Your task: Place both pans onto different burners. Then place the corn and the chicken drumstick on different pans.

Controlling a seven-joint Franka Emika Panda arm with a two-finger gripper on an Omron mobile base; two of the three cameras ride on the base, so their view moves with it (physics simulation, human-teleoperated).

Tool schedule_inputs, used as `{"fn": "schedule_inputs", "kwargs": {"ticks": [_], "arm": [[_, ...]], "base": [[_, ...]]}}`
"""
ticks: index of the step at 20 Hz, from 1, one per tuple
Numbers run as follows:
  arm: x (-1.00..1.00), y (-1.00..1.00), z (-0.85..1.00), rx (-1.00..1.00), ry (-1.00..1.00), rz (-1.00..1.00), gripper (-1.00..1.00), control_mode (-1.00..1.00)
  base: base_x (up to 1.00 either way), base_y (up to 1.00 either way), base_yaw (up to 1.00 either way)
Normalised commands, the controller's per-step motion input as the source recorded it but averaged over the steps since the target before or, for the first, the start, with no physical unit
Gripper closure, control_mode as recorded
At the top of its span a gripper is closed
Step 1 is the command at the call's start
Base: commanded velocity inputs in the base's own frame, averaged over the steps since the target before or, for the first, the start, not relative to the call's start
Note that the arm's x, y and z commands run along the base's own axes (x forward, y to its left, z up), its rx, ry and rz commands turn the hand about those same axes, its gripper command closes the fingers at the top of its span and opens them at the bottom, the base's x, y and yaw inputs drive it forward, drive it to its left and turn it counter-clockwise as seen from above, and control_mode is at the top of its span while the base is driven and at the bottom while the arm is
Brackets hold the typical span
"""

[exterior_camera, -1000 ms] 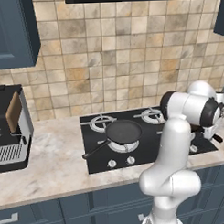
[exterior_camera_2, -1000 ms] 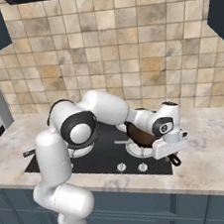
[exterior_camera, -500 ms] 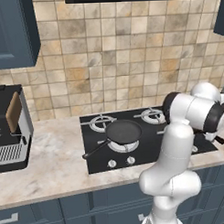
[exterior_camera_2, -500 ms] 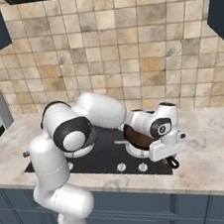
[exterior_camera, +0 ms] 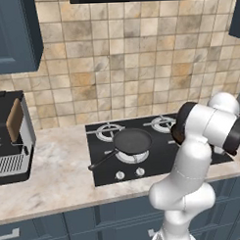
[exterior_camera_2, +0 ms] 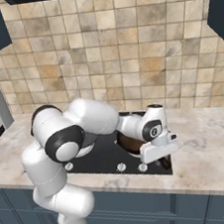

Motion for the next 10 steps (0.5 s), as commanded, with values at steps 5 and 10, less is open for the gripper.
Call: {"fn": "schedule_inputs", "kwargs": {"ticks": [5,10], "arm": [[0.03,0.0,0.0,0.0,0.0,0.0,1.0,-1.0],[0.2,0.0,0.0,0.0,0.0,0.0,-1.0,-1.0]], "base": [[0.0,0.0,0.0],[0.0,0.0,0.0]]}}
